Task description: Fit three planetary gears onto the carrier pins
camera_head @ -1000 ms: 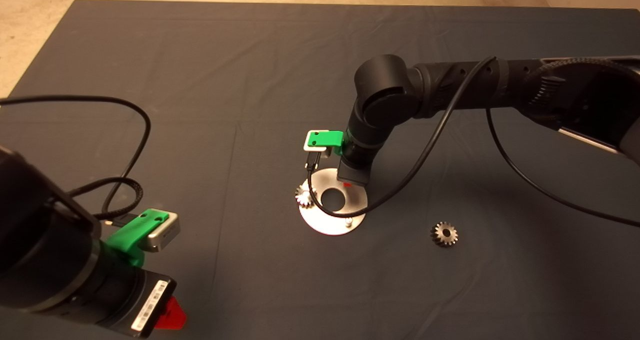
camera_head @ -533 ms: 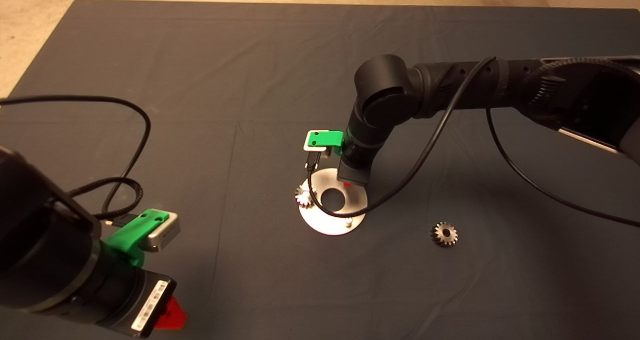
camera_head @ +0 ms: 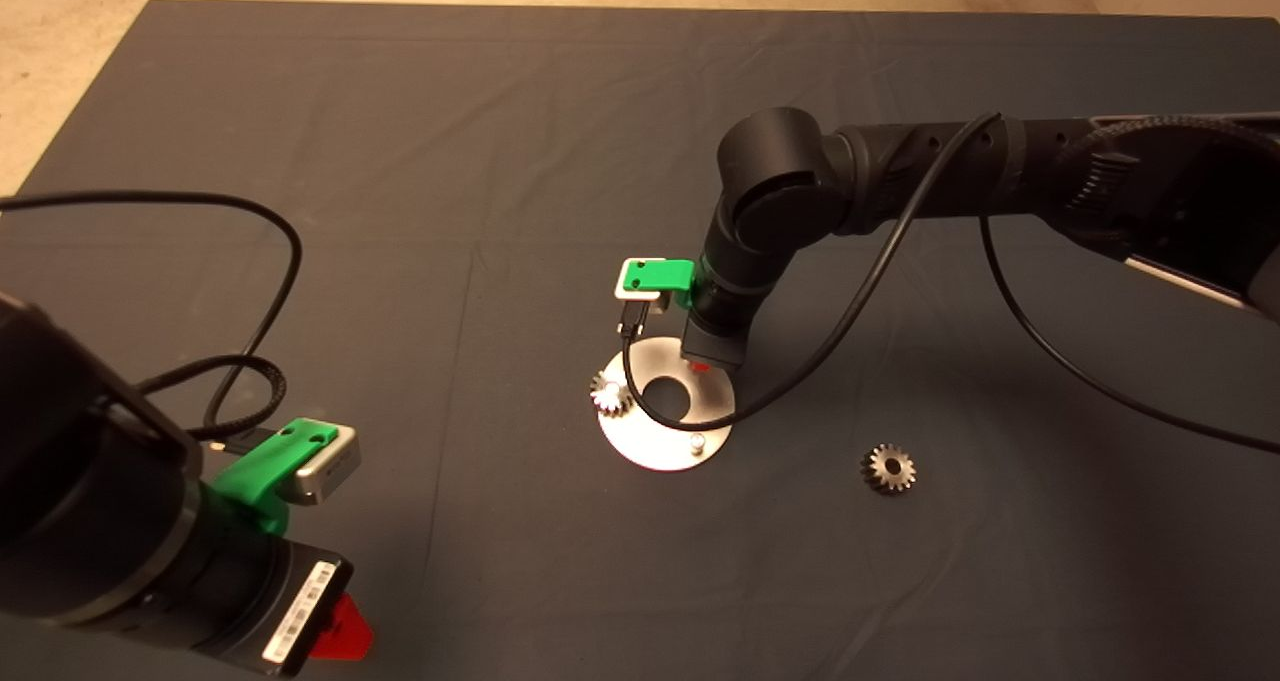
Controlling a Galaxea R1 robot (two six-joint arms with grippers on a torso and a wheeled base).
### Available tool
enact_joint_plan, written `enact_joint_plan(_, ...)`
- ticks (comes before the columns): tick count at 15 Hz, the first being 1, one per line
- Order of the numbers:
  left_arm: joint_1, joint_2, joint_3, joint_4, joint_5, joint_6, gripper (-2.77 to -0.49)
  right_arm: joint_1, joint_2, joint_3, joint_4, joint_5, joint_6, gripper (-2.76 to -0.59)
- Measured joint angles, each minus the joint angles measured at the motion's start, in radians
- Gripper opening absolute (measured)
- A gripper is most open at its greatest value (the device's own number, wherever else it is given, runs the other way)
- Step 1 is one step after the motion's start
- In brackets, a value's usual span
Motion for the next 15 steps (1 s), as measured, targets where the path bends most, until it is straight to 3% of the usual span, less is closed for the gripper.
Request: enact_joint_plan(15,0.0,0.0,0.006,0.0,0.0,0.0,-1.22,-0.005,-0.001,0.0,0.0,0.0,0.0,-2.28)
